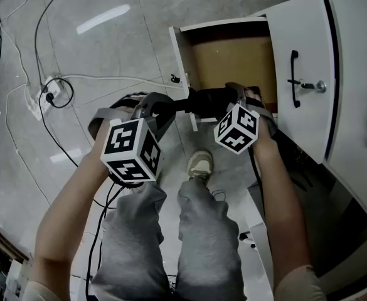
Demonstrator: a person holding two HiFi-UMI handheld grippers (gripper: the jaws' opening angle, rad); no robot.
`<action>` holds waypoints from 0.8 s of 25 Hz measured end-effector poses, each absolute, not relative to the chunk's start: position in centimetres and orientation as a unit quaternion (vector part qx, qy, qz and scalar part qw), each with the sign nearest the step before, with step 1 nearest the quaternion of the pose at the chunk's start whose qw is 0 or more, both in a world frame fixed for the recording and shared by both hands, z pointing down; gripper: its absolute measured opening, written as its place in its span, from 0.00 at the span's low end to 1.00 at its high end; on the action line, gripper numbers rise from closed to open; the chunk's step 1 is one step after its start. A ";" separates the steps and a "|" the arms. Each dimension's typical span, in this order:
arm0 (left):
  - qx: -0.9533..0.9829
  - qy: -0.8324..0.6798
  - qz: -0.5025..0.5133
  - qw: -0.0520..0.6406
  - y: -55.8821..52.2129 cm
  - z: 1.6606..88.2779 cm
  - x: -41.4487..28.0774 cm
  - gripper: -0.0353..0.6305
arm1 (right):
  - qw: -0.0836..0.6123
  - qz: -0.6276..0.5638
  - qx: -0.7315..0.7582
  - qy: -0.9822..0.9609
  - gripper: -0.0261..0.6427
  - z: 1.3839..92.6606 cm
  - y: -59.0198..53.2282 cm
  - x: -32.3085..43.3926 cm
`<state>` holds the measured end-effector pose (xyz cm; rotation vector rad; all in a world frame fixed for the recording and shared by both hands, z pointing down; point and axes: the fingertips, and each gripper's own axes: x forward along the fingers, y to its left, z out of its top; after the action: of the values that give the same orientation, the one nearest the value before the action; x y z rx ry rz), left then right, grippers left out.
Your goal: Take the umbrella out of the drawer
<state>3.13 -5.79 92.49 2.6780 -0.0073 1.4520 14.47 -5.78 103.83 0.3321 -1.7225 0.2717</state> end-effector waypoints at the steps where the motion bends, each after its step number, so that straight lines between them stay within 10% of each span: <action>1: 0.878 -0.002 0.477 0.045 -5.8 92.5 3.1 0.14 | 0.633 0.116 0.151 -0.751 0.53 103.8 -5.9 14.5; 20: 0.887 -0.007 0.462 -0.011 -6.0 77.4 0.7 0.14 | 0.607 0.109 0.185 -0.765 0.49 90.4 -6.1 10.5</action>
<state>0.70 -6.02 77.44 2.8062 -0.0232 1.4626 10.52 -6.08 90.36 0.4272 -1.7679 0.2512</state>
